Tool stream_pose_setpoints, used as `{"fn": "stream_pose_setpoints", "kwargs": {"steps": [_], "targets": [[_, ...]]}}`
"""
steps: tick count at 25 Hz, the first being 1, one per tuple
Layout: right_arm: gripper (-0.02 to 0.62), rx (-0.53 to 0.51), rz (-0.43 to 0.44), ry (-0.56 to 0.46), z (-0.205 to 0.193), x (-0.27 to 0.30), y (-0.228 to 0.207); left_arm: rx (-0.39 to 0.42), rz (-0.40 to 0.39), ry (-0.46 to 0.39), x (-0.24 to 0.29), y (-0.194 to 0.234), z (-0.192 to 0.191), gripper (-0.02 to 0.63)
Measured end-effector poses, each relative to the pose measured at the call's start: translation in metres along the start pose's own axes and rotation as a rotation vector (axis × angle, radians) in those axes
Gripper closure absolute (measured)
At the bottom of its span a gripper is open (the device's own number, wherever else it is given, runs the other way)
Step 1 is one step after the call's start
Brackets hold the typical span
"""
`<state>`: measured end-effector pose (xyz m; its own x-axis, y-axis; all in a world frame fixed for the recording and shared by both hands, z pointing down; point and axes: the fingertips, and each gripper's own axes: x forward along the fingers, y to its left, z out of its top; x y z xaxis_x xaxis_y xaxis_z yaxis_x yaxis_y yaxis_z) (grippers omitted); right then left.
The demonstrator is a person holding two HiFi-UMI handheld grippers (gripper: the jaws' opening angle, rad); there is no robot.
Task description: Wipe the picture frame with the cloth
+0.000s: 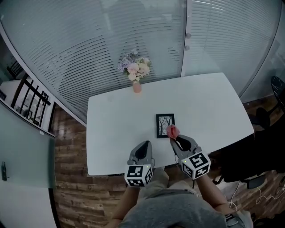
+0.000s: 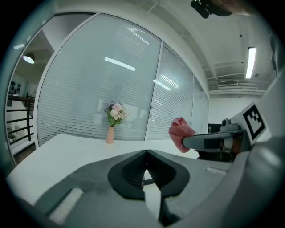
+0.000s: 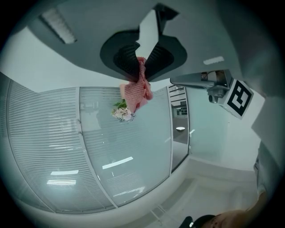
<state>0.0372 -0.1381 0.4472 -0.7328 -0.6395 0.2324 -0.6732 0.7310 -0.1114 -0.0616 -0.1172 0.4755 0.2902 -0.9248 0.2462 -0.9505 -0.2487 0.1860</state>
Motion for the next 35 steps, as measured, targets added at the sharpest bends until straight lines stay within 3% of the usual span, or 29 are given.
{"fn": "stream_pose_setpoints", "kwargs": {"steps": [13, 23, 35], "targets": [[0.555, -0.044, 0.004, 0.087, -0.018, 0.053, -0.042, 0.035, -0.044, 0.103, 0.054, 0.01, -0.035, 0.603], [0.555, -0.137, 0.014, 0.204, -0.038, 0.096, -0.074, 0.091, -0.073, 0.271, 0.1, 0.013, -0.076, 0.603], [0.555, -0.318, 0.057, 0.382, -0.078, 0.15, -0.088, 0.145, -0.116, 0.462, 0.122, 0.011, -0.123, 0.603]]}}
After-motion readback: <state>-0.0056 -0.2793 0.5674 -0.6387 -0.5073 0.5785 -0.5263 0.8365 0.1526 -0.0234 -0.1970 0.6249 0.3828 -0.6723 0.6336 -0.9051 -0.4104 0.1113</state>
